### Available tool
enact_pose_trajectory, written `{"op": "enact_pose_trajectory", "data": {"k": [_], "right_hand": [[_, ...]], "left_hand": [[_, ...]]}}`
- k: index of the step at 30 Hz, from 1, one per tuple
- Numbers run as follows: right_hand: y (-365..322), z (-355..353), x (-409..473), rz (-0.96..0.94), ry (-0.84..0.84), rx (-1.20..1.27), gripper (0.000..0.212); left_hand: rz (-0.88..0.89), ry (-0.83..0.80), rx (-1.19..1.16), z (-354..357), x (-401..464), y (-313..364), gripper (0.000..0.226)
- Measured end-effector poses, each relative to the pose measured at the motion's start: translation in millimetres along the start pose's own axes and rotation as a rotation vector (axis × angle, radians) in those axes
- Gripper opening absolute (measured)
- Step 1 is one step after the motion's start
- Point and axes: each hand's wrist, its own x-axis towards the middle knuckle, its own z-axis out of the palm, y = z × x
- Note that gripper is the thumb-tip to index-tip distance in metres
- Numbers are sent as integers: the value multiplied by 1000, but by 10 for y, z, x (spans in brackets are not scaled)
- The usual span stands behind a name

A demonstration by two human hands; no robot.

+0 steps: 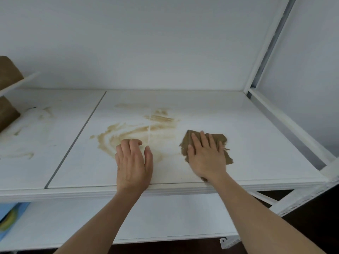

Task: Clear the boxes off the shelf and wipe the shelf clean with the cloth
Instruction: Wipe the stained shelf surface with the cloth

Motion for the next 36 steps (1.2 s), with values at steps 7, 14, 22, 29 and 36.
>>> {"op": "enact_pose_trajectory", "data": {"k": [7,14,22,29,36], "right_hand": [[-411,102,-133,-298,-34,14,56],[246,-41,-74,-208,-55,38,54],[1119,-227,-65,368,39,33,58],[428,-90,-6,-19,22,18,55],[1168,-268,-73,111,1,0,54]], "left_hand": [[56,-85,213,34,6,8,41],[150,-123,318,32,-3,12,44],[419,-210,480,-4,67,83,47],[327,-300,247,252,186,730,37],[335,-437,88,556,317,1155,31]]}}
